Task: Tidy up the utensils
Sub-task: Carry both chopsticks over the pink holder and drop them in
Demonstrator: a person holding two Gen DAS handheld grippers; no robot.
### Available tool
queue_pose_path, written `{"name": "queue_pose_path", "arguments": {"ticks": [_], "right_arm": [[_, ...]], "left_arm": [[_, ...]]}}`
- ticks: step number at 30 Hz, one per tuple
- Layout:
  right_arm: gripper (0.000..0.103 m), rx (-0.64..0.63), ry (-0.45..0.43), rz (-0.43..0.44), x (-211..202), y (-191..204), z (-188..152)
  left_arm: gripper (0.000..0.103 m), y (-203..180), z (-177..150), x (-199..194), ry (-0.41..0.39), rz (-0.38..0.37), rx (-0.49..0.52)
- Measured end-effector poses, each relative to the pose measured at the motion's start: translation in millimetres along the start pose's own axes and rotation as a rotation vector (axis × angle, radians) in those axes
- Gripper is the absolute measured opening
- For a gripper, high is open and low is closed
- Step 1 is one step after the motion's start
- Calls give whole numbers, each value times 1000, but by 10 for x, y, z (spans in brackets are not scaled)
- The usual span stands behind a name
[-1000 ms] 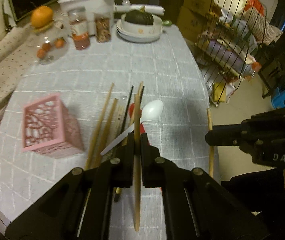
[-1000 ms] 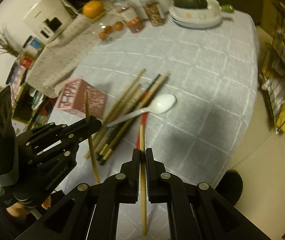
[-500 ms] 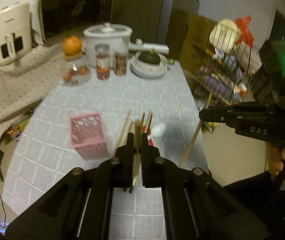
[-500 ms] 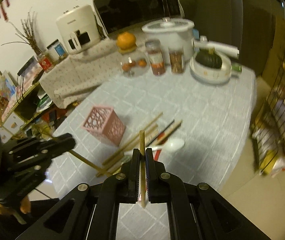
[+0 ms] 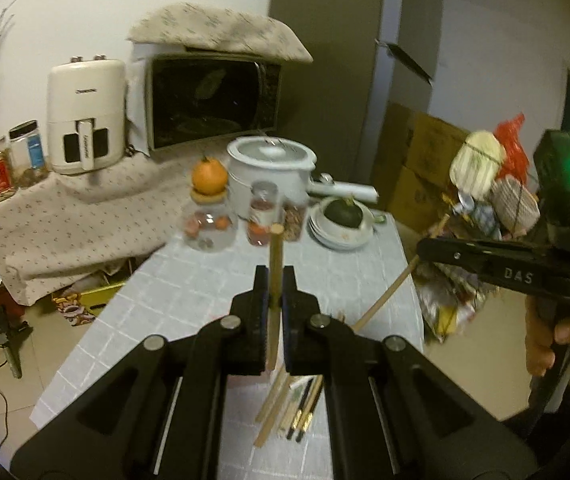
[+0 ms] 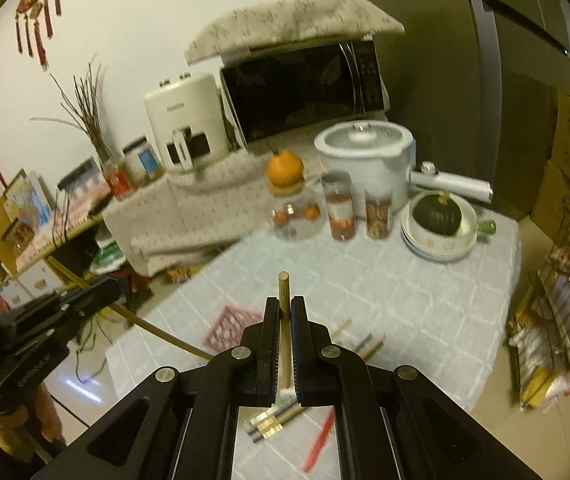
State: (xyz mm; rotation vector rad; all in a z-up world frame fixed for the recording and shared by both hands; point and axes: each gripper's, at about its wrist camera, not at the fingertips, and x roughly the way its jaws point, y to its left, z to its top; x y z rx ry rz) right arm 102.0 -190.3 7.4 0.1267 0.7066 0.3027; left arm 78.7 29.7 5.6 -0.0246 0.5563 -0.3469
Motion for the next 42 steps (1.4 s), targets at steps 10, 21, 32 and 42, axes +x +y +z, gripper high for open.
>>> {"name": "queue_pose_path", "arguments": {"ticks": [10,21,32,42], "right_arm": [[5,34,-67,74,128,188,226],[5,44,101,44,875,270,193],[5,109,241,51,1366,163,178],[8,147,255,62,1490,103,176]], "left_arm": [[7,127,97,149,-5,50,-4],[7,252,76,745,228,12,6],[7,427,55,1245,412,13,-14],[8,462,75,1392,421,26,-15]]}}
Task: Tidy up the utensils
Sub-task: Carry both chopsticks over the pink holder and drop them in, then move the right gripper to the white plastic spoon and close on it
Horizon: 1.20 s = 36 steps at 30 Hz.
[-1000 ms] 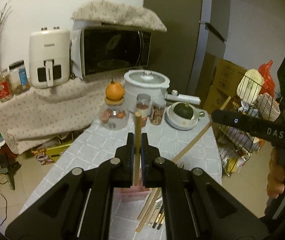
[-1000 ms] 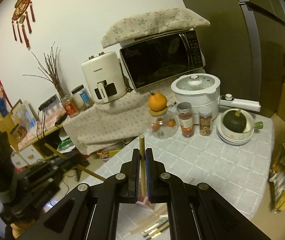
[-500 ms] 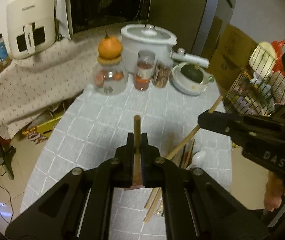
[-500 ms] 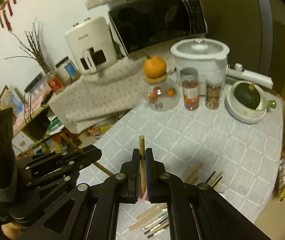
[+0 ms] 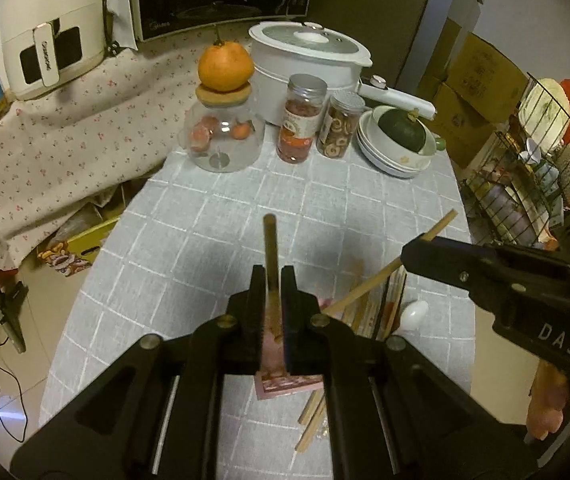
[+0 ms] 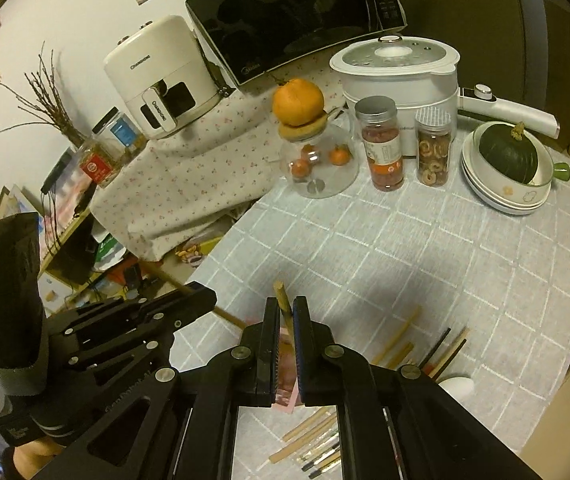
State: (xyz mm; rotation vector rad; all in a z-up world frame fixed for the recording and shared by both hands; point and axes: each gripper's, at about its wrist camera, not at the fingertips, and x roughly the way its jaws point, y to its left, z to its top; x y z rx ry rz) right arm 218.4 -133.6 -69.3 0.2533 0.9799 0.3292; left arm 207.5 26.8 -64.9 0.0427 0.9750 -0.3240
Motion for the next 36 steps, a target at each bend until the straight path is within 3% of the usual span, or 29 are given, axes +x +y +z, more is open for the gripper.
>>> {"name": "queue_pose_path", "arguments": {"ticks": [2,6,9,12,15,19,26,36], "right_arm": [[10,8,-4,5,-10,-3,15],[23,11,-34,9,-114,-5,41],[29,8,-60,11,-211,7,61],[42,18,-87,25,-328,-10,66],[43,32,-97,34,-413,-36,73],[50,42,-117,32,-557,-99,53],[67,46,-124,-21,-799,-284,-79],[76,30,-48,-137,-857,-577,-391]], "left_arm": [[13,21,12,-3,-9,4,-8],[41,57,7,-88,-53,7,-24],[44,68,1,-143,-71,10,-30],[48,63,-11,-183,-74,7,-34],[61,59,-27,-241,-91,18,-38],[65,72,-46,-359,-109,23,-54],[85,127,-192,-600,-132,48,-113],[95,57,-645,-596,-73,52,-167]]}}
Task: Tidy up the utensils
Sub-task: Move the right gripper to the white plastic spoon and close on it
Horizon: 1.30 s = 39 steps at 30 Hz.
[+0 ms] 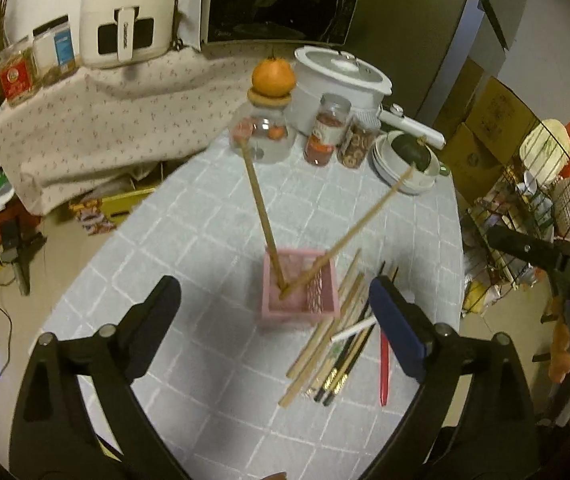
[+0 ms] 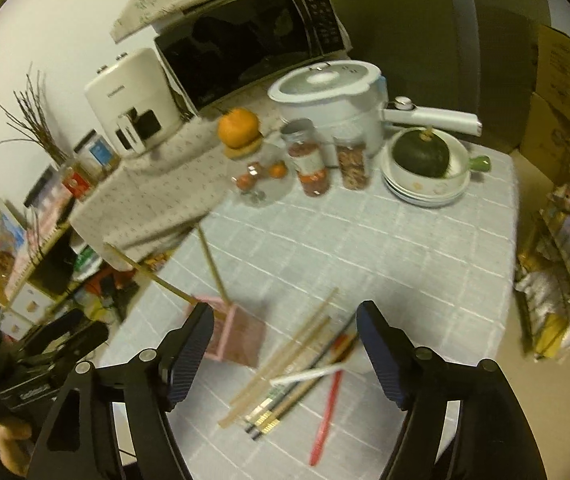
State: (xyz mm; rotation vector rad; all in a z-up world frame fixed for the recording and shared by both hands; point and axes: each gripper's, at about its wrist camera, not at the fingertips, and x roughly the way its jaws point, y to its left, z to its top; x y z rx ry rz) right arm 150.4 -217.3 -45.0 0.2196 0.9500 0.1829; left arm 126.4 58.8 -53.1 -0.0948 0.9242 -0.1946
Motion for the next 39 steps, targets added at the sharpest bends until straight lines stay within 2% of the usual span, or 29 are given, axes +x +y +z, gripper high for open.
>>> {"name": "queue_pose_path", "arguments": {"ticks": [8,11,14,17,21,25,27,31,32,36,39], "right_arm": [[77,-18,105,-70,245,-220,-251],[77,-19,174,-95,441,-328,-353],[77,-12,241,-94,631,-453,-454],[77,-16,280,-131,793,-582,-516],[77,-2,346,-144,1029,-751,-609],[77,13,360,-126,1199,-888,-663],[77,24,349,-107,1270,-933,-688],[75,84,338,-67,1383,-1057,-714],[70,96,332,-58,1403,-1076,-716],[38,142,351,-9,1500,-1115,-764],[37,158,323,14,1496,-1127,-755]], "left_arm": [[95,-29,-377,279,73,-5,-34],[95,-64,-454,410,111,-24,-25],[95,-114,-526,474,92,1,13],[95,-173,-587,547,96,7,54],[95,-250,-655,665,134,15,100],[95,-292,-709,761,191,14,133],[95,-274,-723,778,205,28,126],[95,-243,-729,785,213,1,98],[95,-236,-729,778,213,-5,94],[95,-233,-719,775,225,-27,83],[95,-228,-701,754,222,-53,72]]}}
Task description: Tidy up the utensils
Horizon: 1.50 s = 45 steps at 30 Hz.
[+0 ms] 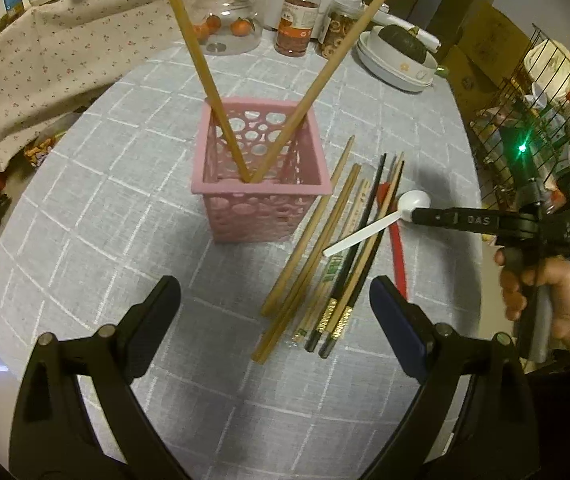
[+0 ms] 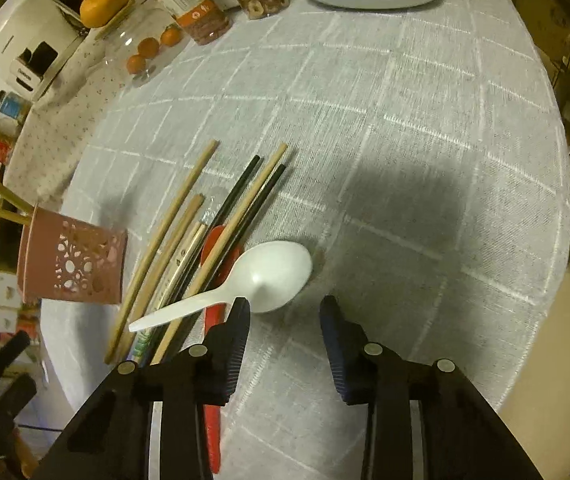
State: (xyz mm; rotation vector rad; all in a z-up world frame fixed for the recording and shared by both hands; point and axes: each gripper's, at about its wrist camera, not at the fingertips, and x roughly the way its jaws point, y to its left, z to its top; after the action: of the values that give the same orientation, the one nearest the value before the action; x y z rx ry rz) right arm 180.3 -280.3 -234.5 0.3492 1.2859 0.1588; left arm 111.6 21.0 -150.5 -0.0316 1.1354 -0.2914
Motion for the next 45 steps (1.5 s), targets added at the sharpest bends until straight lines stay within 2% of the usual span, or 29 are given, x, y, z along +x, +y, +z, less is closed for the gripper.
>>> {"name": "queue_pose_path", "arguments": {"ticks": [6,7,8,9,10,16,20,23,24,25,26,27,30,33,36,38,41,42,44,45], "right_arm": [[34,69,-25,49,19,-55,20],[30,83,-27,53,26,-64,27],[16,95,-21,56,47,-74,39],[9,105,-16,61,61,-89,42],[7,118,-11,70,74,-98,45],[4,56,-25,46,-124,-7,56],[3,47,-50,18,-361,-49,40],[7,74,-45,-3,-402,-118,10],[13,84,-35,-3,-380,-125,7],[21,98,-13,5,-336,-129,7],[40,102,0,8,-299,-112,4],[49,97,1,4,-279,-87,0],[49,41,7,-23,-192,53,17],[49,41,34,-28,-41,130,41],[49,38,51,-70,128,193,63],[49,3,26,-102,147,290,82],[42,-48,10,-174,197,411,84],[30,-66,2,-208,200,440,81],[9,-57,14,-174,220,411,89],[7,-46,13,-160,203,381,91]], "left_arm": [[94,-16,-8,-29,-17,-1,18],[94,-18,-11,-32,-20,0,21],[94,-17,-9,-35,-22,1,23],[93,-19,-11,-41,-24,2,26],[93,-22,-12,-51,-26,3,28],[90,-88,4,-196,-69,-16,47],[87,-221,5,-279,-96,-22,97],[87,-315,15,-318,-116,-22,126],[87,-354,22,-317,-116,-26,134],[87,-369,22,-318,-117,-26,140],[87,-384,21,-315,-116,-24,145],[87,-399,22,-300,-113,-18,155],[87,-392,14,-272,-104,-5,166],[87,-340,4,-264,-96,9,168],[87,-277,-14,-262,-88,13,165],[87,-239,-29,-267,-83,14,166],[87,-202,-37,-272,-79,15,167],[87,-188,-40,-277,-79,15,165],[87,-184,-50,-282,-79,12,162],[87,-184,-53,-286,-79,11,161]]}}
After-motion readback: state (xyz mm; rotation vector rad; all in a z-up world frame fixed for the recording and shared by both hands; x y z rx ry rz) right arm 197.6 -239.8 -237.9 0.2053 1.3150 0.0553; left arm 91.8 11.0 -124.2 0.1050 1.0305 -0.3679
